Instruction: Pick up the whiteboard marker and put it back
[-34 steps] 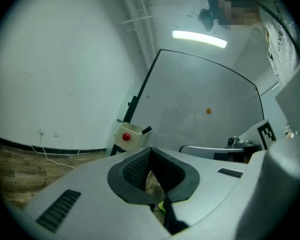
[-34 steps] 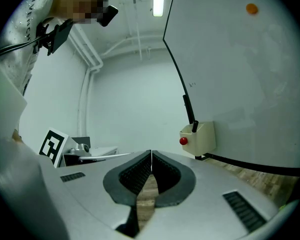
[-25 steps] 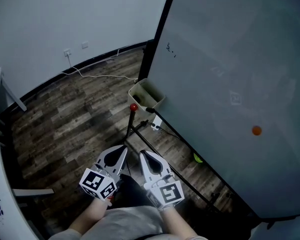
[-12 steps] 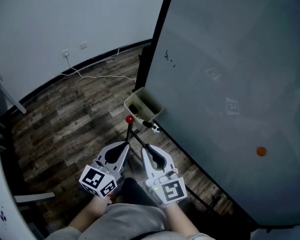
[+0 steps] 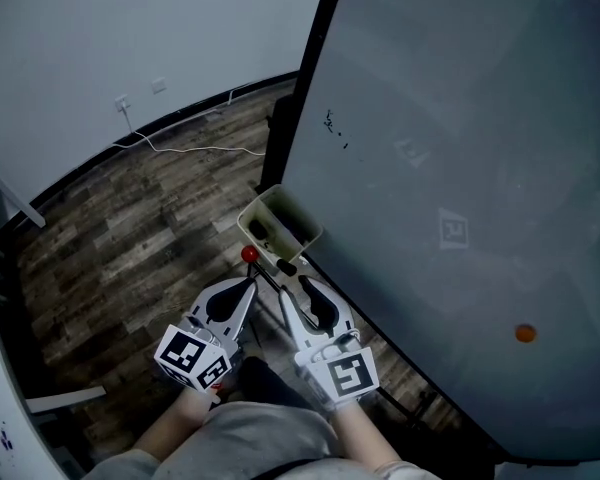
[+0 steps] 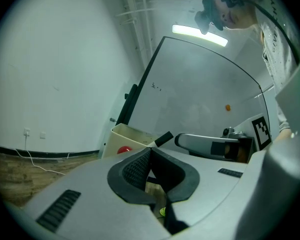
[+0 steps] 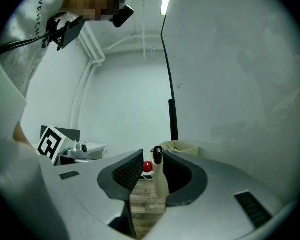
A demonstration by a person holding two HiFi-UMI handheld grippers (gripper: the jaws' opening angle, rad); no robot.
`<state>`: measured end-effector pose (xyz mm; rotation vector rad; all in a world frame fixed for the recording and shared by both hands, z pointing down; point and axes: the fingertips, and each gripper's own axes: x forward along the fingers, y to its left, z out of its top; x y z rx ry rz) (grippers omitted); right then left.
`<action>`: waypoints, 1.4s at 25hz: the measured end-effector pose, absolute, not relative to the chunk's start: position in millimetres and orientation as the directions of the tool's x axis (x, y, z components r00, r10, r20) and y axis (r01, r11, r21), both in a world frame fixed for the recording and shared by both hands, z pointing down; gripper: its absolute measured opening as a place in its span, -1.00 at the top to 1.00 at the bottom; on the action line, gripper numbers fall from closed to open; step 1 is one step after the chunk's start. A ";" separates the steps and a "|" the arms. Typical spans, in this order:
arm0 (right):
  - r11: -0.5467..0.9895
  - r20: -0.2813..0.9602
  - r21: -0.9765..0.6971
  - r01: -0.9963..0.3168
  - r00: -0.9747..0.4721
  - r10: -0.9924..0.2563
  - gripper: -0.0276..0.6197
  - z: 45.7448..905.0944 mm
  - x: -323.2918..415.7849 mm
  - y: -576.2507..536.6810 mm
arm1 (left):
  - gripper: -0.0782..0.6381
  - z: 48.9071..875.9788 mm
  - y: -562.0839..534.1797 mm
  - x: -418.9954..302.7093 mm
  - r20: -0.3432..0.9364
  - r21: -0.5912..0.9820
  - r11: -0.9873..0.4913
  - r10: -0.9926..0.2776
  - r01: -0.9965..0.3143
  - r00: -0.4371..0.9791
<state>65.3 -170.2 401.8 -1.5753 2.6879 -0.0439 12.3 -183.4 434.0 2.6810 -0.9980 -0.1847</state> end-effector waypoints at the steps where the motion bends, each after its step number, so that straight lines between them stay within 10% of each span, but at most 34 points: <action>1: 0.490 -0.009 -0.038 -0.871 -0.490 -0.872 0.56 402.4 65.7 -173.3 | 0.74 435.9 -186.1 13.1 -0.021 0.301 -0.724 -0.656 -0.621 0.754; 35: 0.503 -0.028 -0.040 -0.864 -0.502 -0.865 0.66 397.6 60.0 -208.0 | 0.74 450.8 -212.4 6.3 0.000 0.322 -0.699 -0.674 -0.638 0.739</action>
